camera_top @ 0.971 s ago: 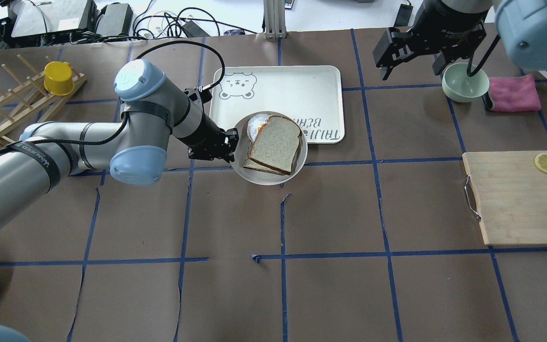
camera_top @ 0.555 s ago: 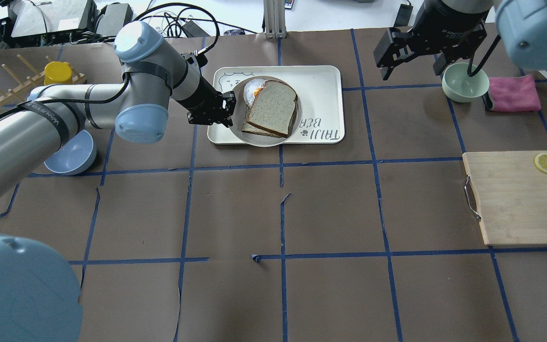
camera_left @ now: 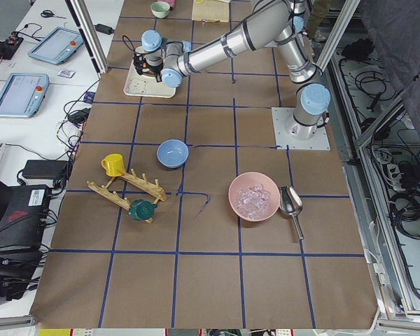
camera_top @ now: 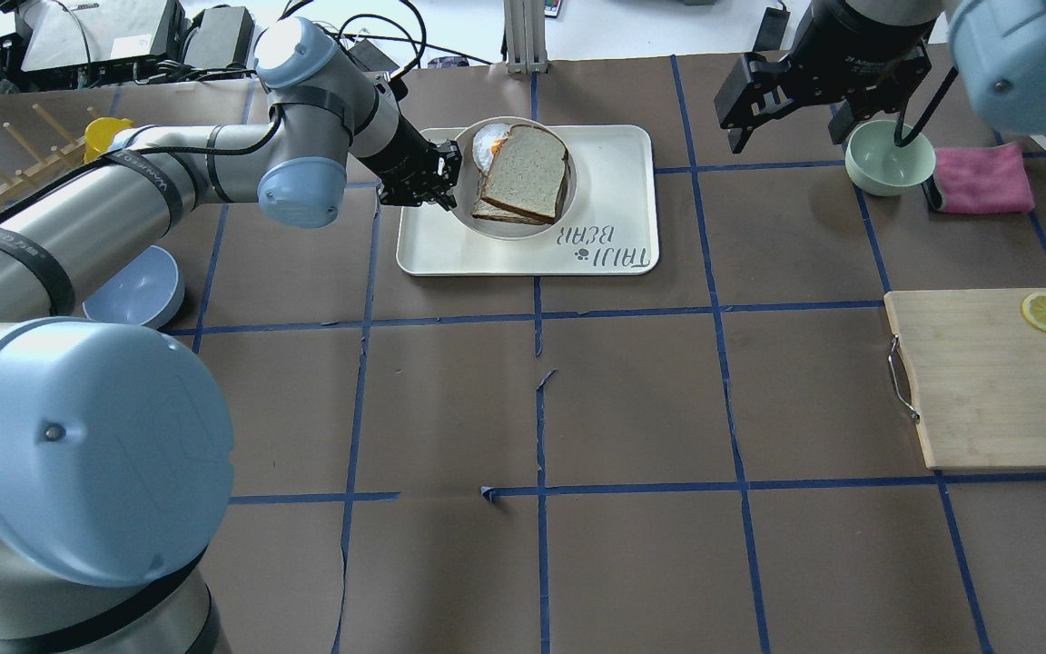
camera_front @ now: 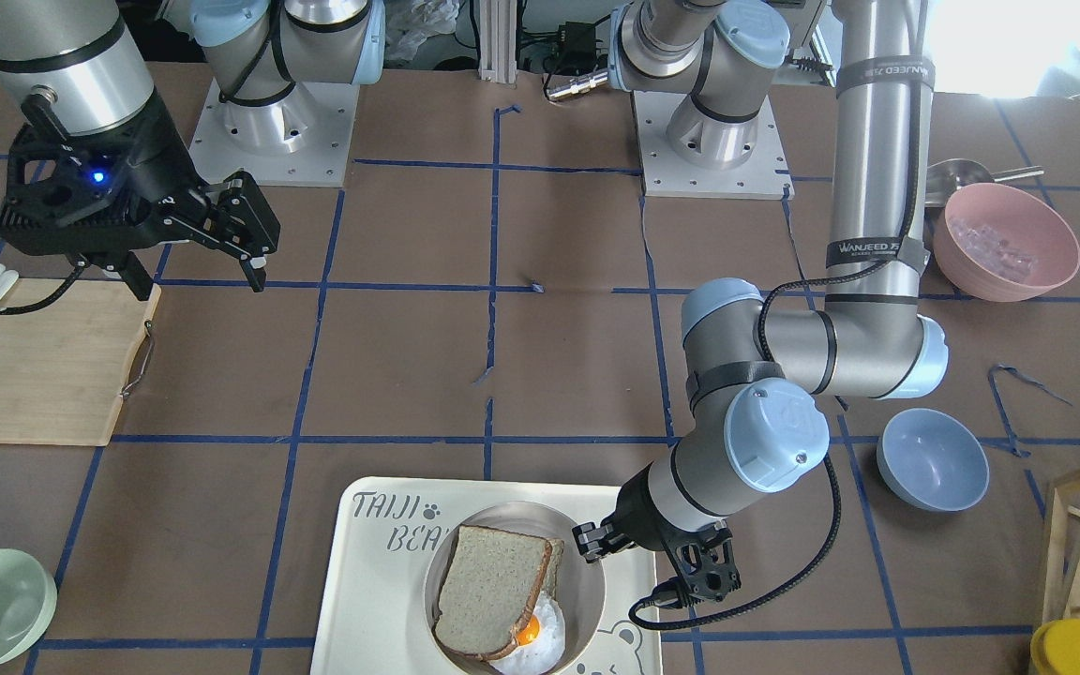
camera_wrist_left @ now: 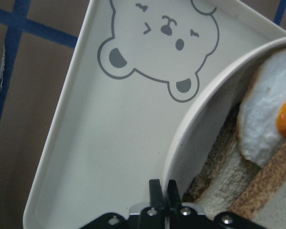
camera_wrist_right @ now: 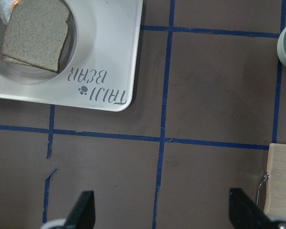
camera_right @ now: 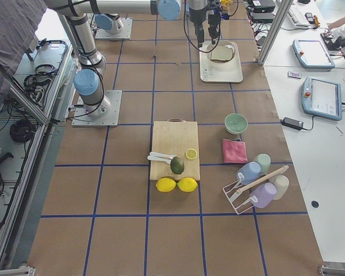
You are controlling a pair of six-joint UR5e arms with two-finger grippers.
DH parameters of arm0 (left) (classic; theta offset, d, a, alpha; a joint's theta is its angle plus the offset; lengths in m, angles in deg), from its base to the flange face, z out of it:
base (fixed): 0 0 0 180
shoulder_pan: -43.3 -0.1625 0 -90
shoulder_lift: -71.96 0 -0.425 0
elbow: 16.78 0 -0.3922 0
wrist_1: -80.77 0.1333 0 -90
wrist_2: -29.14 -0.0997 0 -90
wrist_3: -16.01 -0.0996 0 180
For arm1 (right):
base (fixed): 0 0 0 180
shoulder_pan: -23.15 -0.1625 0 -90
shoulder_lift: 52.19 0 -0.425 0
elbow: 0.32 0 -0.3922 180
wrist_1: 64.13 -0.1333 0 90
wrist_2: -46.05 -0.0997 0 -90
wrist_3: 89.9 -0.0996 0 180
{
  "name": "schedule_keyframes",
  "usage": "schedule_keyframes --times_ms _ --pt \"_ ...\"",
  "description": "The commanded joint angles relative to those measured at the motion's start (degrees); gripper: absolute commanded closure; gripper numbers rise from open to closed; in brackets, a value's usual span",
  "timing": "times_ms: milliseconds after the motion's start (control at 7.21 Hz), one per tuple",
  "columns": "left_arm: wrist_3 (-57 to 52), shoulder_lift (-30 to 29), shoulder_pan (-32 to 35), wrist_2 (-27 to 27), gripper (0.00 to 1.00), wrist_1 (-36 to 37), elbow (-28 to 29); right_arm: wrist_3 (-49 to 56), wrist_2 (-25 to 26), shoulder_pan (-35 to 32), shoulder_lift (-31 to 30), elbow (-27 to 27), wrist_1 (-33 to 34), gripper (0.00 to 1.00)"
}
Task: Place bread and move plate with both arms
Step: 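Slide the plate with the left gripper onto the cream tray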
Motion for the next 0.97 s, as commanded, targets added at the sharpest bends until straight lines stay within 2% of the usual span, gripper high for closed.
schedule_keyframes --times_ms 0,139,277,555,832 --pt "1.2 -1.2 0.1 0.1 1.00 -1.3 0.0 0.0 -0.1 0.0 -0.1 0.1 0.0 0.00" --pt "1.2 -1.2 0.2 0.1 0.74 -1.8 0.0 0.0 0.0 0.0 0.0 0.1 0.0 0.00" --pt "1.0 -1.2 0.1 -0.1 0.04 -2.4 0.0 -0.1 0.0 0.0 0.0 0.1 0.0 0.00" --pt "0.4 2.2 0.2 -0.6 0.00 -10.0 0.9 0.0 0.0 0.0 0.1 0.2 0.0 0.00" --pt "0.4 9.1 0.4 -2.7 0.00 -17.3 0.8 -0.1 0.0 0.0 0.2 0.1 0.0 0.00"
